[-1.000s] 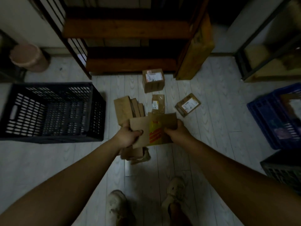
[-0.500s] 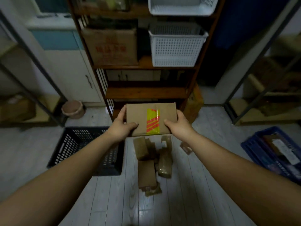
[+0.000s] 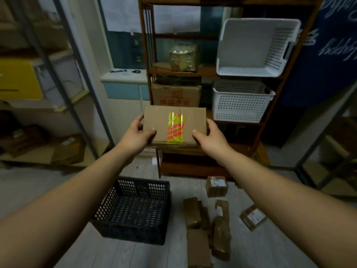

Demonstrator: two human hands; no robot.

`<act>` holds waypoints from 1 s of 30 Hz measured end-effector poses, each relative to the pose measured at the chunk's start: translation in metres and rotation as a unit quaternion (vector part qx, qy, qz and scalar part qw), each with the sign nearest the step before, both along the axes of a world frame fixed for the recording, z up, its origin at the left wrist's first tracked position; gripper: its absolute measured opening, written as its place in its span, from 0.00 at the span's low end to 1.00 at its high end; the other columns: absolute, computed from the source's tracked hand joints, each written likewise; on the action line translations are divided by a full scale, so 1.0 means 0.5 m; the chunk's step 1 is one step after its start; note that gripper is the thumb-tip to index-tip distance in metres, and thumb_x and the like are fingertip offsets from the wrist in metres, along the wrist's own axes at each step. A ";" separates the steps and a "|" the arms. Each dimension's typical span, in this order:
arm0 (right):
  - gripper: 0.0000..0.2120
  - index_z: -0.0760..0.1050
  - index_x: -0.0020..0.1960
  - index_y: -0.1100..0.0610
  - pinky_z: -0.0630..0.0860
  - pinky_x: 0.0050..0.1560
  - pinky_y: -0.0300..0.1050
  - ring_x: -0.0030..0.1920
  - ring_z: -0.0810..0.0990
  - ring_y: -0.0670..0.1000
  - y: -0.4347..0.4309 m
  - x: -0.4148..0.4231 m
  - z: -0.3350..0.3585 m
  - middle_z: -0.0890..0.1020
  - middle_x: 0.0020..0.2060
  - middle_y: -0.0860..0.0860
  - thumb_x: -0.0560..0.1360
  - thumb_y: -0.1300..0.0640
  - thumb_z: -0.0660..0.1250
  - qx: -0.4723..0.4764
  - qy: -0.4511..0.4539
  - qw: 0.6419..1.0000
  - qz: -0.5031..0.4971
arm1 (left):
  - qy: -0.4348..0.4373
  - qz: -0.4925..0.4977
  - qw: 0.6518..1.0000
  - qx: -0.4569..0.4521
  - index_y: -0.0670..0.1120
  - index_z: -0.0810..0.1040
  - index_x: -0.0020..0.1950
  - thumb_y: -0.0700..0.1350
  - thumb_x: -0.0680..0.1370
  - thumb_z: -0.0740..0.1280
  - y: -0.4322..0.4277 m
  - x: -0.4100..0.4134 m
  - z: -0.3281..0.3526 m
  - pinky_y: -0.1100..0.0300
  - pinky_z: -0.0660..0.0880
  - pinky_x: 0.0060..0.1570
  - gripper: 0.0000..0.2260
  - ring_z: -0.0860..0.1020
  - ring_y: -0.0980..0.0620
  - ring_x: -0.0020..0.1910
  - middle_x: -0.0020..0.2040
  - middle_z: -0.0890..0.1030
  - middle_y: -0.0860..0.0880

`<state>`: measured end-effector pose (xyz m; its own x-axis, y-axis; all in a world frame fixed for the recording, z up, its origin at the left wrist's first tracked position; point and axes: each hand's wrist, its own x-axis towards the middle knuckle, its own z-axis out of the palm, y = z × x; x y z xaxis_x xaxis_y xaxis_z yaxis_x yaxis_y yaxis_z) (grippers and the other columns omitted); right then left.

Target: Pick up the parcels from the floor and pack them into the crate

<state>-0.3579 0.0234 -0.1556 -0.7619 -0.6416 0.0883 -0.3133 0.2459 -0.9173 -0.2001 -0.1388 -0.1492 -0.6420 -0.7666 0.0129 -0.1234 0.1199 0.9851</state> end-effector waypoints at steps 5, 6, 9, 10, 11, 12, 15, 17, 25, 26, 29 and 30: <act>0.31 0.58 0.73 0.45 0.68 0.51 0.40 0.55 0.68 0.43 -0.179 0.086 -0.004 0.72 0.66 0.48 0.75 0.48 0.67 -0.010 -0.018 1.000 0.017 | -0.013 -0.006 1.000 -0.006 0.56 0.55 0.75 0.43 0.77 0.65 -0.166 0.106 0.007 0.63 0.76 0.40 0.30 0.77 0.52 0.51 0.64 0.73 0.45; 0.30 0.58 0.73 0.45 0.69 0.51 0.40 0.54 0.68 0.43 -0.215 0.104 -0.008 0.72 0.66 0.48 0.75 0.48 0.67 -0.007 -0.023 1.000 0.019 | -0.016 -0.008 1.000 -0.004 0.56 0.56 0.75 0.42 0.77 0.65 -0.201 0.127 0.008 0.62 0.77 0.41 0.31 0.78 0.52 0.52 0.64 0.73 0.45; 0.30 0.58 0.73 0.44 0.70 0.42 0.36 0.51 0.70 0.42 -0.307 0.155 -0.018 0.72 0.65 0.48 0.75 0.49 0.67 0.006 -0.054 0.998 0.032 | -0.048 -0.012 0.999 -0.021 0.57 0.56 0.74 0.43 0.76 0.66 -0.292 0.182 0.014 0.58 0.77 0.46 0.31 0.76 0.47 0.57 0.66 0.72 0.44; 0.30 0.58 0.73 0.44 0.70 0.40 0.35 0.50 0.71 0.42 -0.331 0.169 -0.020 0.73 0.65 0.48 0.75 0.49 0.67 0.007 -0.063 0.997 0.033 | -0.059 -0.016 0.998 -0.030 0.56 0.55 0.75 0.43 0.76 0.66 -0.317 0.195 0.016 0.55 0.77 0.50 0.31 0.76 0.46 0.58 0.66 0.72 0.44; 0.29 0.58 0.73 0.44 0.71 0.41 0.36 0.50 0.71 0.42 -0.354 0.180 -0.022 0.73 0.64 0.48 0.75 0.49 0.67 0.005 -0.068 0.997 0.031 | -0.067 -0.021 0.997 -0.035 0.56 0.55 0.75 0.43 0.76 0.66 -0.340 0.203 0.019 0.52 0.76 0.54 0.31 0.75 0.45 0.59 0.66 0.72 0.44; 0.29 0.59 0.73 0.44 0.71 0.45 0.38 0.51 0.71 0.43 -0.373 0.189 -0.024 0.73 0.64 0.48 0.75 0.49 0.67 0.004 -0.070 0.997 0.028 | -0.072 -0.027 0.996 -0.037 0.55 0.55 0.75 0.43 0.76 0.66 -0.361 0.209 0.020 0.49 0.75 0.58 0.31 0.75 0.45 0.60 0.67 0.72 0.44; 0.30 0.58 0.73 0.46 0.71 0.50 0.41 0.54 0.71 0.44 -0.421 0.198 -0.029 0.73 0.64 0.48 0.75 0.50 0.67 0.012 -0.070 0.997 0.024 | -0.085 -0.041 0.995 -0.029 0.55 0.54 0.75 0.43 0.77 0.65 -0.418 0.210 0.018 0.46 0.72 0.61 0.31 0.74 0.45 0.62 0.68 0.71 0.44; 0.30 0.57 0.73 0.46 0.71 0.49 0.40 0.53 0.70 0.44 -0.448 0.191 -0.033 0.73 0.64 0.49 0.75 0.51 0.67 0.020 -0.070 0.997 0.025 | -0.086 -0.053 0.995 -0.013 0.55 0.53 0.76 0.43 0.77 0.65 -0.451 0.203 0.010 0.45 0.71 0.63 0.31 0.73 0.44 0.62 0.68 0.70 0.44; 0.29 0.59 0.73 0.49 0.71 0.55 0.44 0.61 0.72 0.50 -0.584 0.127 -0.080 0.73 0.65 0.50 0.76 0.54 0.66 0.036 -0.095 0.994 0.045 | -0.109 -0.047 0.993 0.003 0.54 0.53 0.76 0.43 0.77 0.65 -0.581 0.138 -0.052 0.52 0.74 0.58 0.32 0.75 0.46 0.60 0.67 0.70 0.45; 0.28 0.59 0.73 0.49 0.70 0.55 0.43 0.61 0.72 0.50 -0.604 0.120 -0.092 0.73 0.65 0.51 0.76 0.54 0.66 0.039 -0.100 0.993 0.047 | -0.113 -0.047 0.992 0.010 0.54 0.53 0.76 0.43 0.77 0.65 -0.599 0.131 -0.063 0.53 0.75 0.56 0.32 0.75 0.46 0.59 0.66 0.71 0.45; 0.27 0.60 0.73 0.50 0.70 0.56 0.43 0.62 0.72 0.50 -0.658 0.104 -0.136 0.73 0.65 0.51 0.77 0.55 0.65 0.049 -0.105 0.992 0.049 | -0.130 -0.045 0.990 0.012 0.53 0.53 0.76 0.42 0.77 0.65 -0.648 0.111 -0.104 0.56 0.76 0.53 0.32 0.77 0.47 0.55 0.63 0.72 0.45; 0.27 0.60 0.73 0.50 0.71 0.57 0.43 0.62 0.72 0.51 -0.672 0.099 -0.152 0.74 0.65 0.51 0.77 0.55 0.65 0.056 -0.108 0.991 0.047 | -0.136 -0.046 0.990 0.014 0.53 0.53 0.76 0.42 0.77 0.65 -0.662 0.104 -0.120 0.53 0.75 0.56 0.31 0.77 0.47 0.55 0.62 0.73 0.45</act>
<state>-0.3082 -0.3124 -0.2316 -0.6911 -0.7077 -0.1466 -0.1386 0.3288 -0.9342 -0.1481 -0.4699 -0.2090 -0.6851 -0.7030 -0.1908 -0.3749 0.1157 0.9198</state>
